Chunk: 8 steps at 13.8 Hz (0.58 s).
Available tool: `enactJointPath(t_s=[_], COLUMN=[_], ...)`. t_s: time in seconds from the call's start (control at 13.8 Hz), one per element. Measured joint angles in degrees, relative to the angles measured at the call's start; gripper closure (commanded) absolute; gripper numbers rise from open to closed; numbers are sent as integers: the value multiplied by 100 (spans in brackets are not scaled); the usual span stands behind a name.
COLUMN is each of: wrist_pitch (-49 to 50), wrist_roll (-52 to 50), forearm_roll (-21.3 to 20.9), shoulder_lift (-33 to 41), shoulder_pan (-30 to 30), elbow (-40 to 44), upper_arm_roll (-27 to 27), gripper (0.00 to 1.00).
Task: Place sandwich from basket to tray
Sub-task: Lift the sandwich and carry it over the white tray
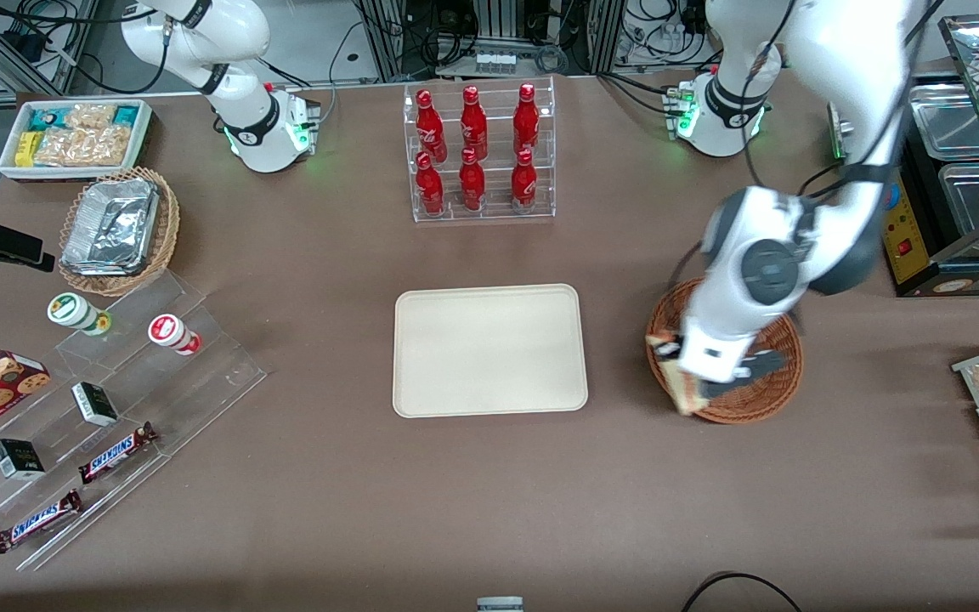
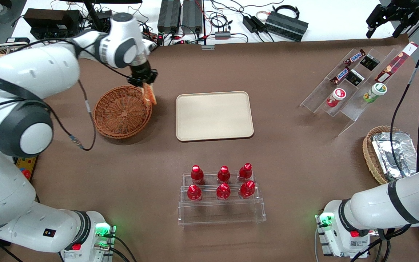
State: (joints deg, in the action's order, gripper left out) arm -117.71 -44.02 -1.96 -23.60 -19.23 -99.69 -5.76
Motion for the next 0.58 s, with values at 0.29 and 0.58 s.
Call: enactJointPath(t_s=[0.29, 0.58], wrist_pitch=[137, 141], wrist_roll=[-22, -694], forearm_roll=[26, 89], shoulder_lift=[-862, -1593], shoulder_pan=[-786, -1514], elbow=[897, 1841], upper_arm_roll=[-15, -17], gripper=[100, 100])
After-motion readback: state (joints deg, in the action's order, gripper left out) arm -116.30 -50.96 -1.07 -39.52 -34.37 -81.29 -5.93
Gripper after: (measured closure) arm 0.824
